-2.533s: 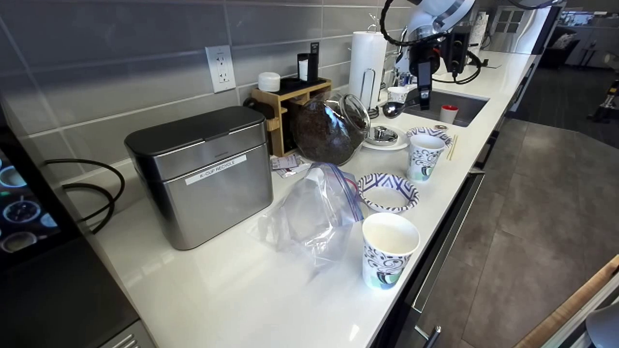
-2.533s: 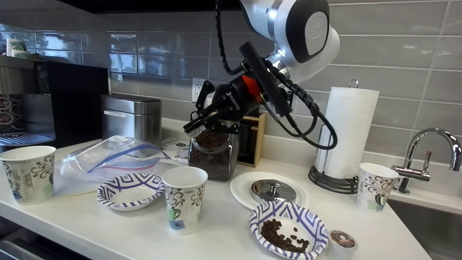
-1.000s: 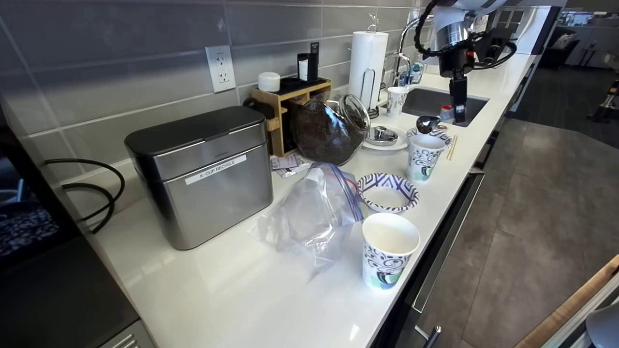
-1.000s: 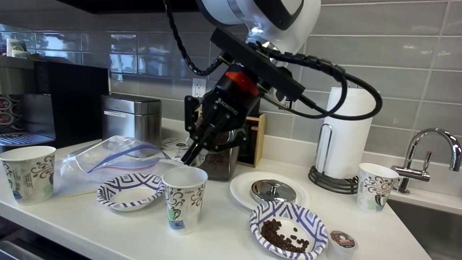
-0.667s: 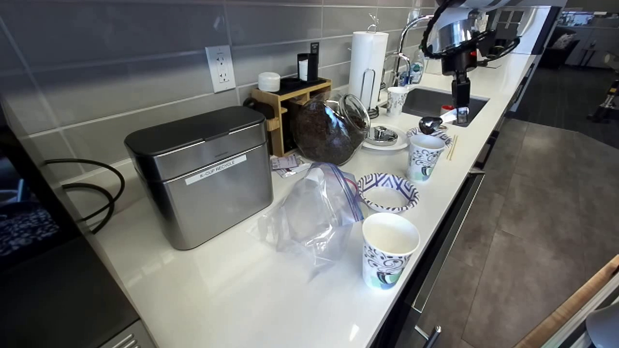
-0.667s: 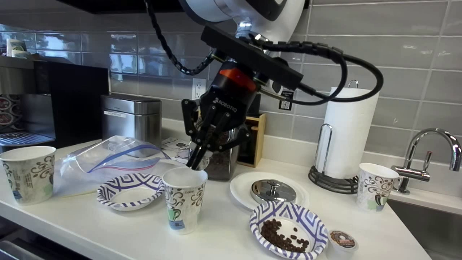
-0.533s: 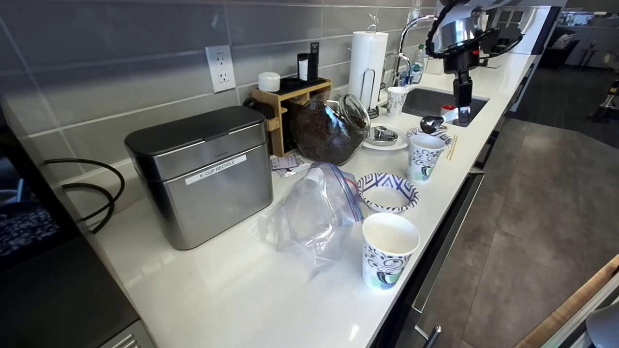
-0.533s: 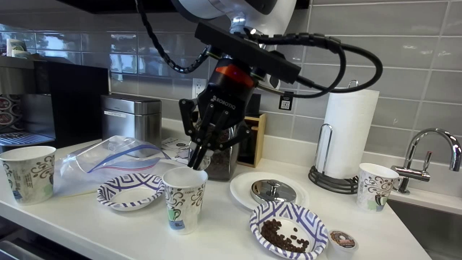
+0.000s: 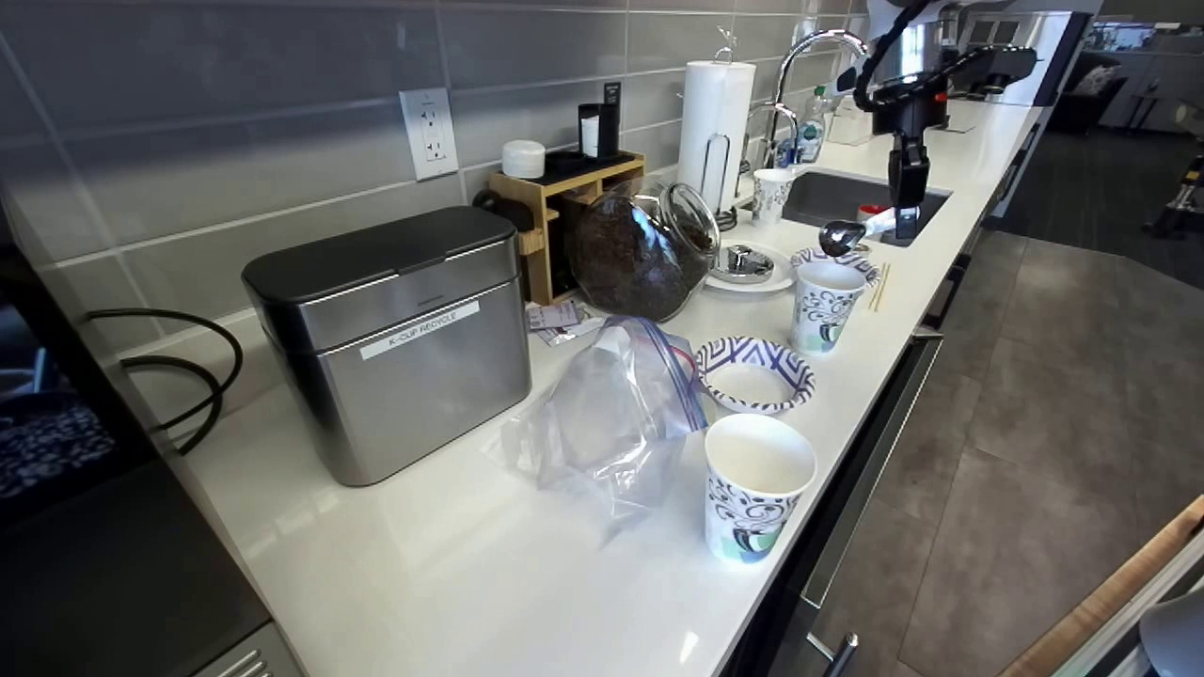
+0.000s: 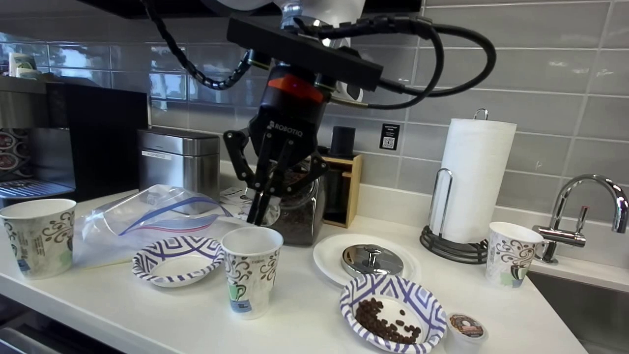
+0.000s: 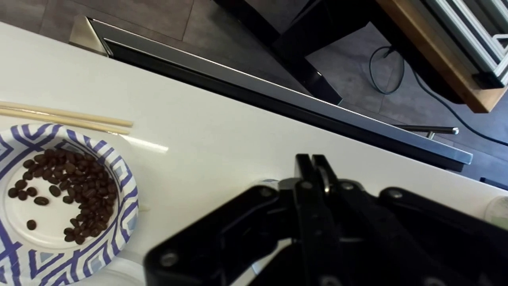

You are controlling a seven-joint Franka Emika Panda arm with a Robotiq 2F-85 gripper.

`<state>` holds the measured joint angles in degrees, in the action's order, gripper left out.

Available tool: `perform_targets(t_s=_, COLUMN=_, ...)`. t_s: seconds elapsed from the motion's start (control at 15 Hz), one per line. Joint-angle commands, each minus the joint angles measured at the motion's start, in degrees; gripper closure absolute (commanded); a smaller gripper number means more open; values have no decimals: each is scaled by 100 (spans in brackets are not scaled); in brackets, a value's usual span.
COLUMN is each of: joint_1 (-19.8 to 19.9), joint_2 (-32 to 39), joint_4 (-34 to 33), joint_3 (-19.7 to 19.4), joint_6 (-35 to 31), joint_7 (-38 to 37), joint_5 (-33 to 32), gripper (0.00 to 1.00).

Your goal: Place the coffee beans from the container in the coffee cup using the silver spoon then pour the beans into the bowl on the right.

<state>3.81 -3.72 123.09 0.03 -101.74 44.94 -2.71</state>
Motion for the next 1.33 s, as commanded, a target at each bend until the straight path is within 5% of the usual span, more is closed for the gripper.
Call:
perform_targets(t_s=0.0, joint_1=-183, joint_2=-492, joint_4=554, joint_3=-5, joint_6=-362, joint_7=-436, joint_5=-370, gripper=99)
perform_targets(t_s=0.67, joint_1=-474, joint_2=-919, joint_4=1023, joint_3=88, joint_6=-977, joint_7=-1365, joint_5=-1170, gripper=99)
perform_targets(t_s=1.27, joint_1=-686, joint_2=-1100, joint_4=1116, joint_3=207, joint_6=-891, joint_7=-1714, joint_5=-1515, gripper=99)
